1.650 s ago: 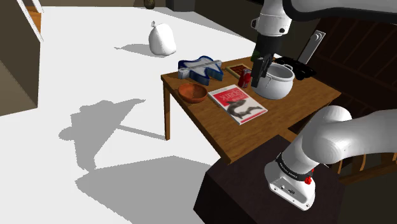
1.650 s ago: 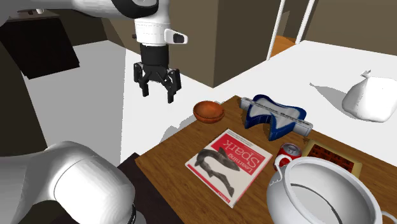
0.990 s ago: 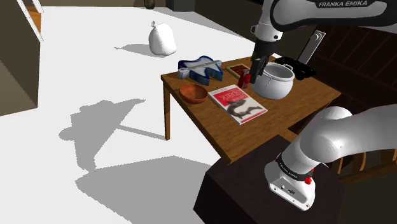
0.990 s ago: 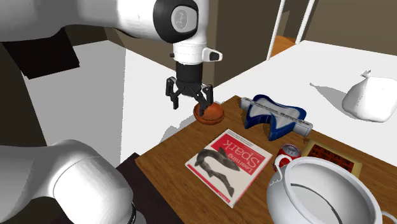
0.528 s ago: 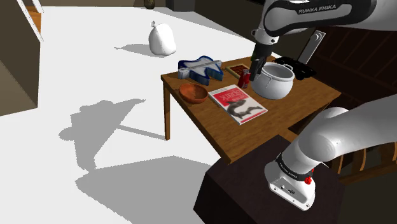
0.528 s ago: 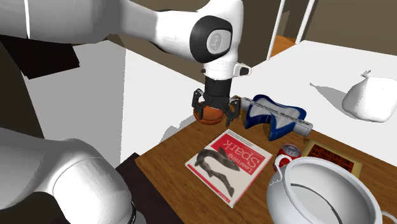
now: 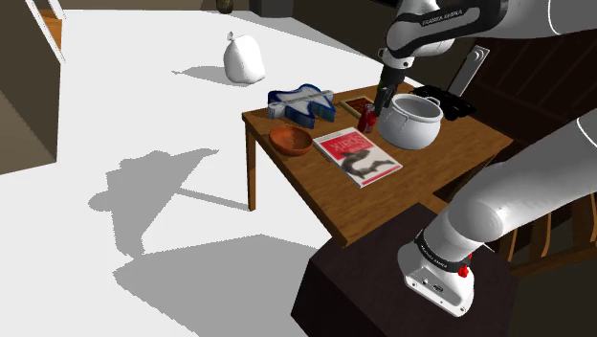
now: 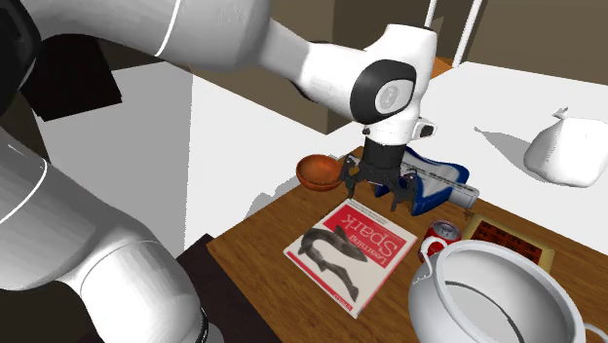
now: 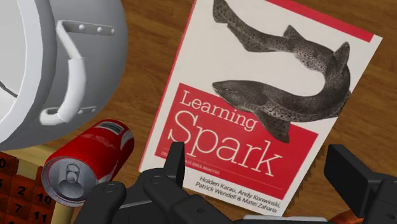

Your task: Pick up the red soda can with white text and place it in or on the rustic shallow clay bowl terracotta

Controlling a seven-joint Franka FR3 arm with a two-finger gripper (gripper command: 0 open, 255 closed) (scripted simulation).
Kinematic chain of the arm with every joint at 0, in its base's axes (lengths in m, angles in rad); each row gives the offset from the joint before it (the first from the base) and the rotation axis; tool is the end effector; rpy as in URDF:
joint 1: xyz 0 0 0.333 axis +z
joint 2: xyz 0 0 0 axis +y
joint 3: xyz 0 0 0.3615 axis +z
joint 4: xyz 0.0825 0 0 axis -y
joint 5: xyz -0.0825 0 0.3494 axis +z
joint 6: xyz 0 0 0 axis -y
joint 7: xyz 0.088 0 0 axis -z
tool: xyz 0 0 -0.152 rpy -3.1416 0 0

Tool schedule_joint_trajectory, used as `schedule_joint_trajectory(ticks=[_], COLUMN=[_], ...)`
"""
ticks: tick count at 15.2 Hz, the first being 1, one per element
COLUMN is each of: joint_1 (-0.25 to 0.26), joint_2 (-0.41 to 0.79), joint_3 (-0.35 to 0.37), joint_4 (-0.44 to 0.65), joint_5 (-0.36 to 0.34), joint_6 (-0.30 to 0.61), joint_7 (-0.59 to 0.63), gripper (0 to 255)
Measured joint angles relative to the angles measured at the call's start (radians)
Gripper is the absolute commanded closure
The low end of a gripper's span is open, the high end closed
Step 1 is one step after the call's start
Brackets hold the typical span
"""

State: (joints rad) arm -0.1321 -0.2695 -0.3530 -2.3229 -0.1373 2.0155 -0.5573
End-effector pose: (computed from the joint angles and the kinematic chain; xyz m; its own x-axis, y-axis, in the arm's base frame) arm 0.3587 -0.2114 0.4516 0.9872 0.1480 -0.0589 0.1481 -0.9890 -0.0031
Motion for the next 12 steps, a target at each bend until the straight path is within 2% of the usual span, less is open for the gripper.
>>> schedule_joint_trajectory(ticks=[6,12], joint_1=[-0.021,-0.076], joint_2=[0.214,0.450], joint_3=[-0.080,-0.115], joint_4=[0.131,0.318], joint_5=[0.085,0.226], joint_6=[0.097,0.140], joint_7=[-0.146,-0.305], gripper=[0,0])
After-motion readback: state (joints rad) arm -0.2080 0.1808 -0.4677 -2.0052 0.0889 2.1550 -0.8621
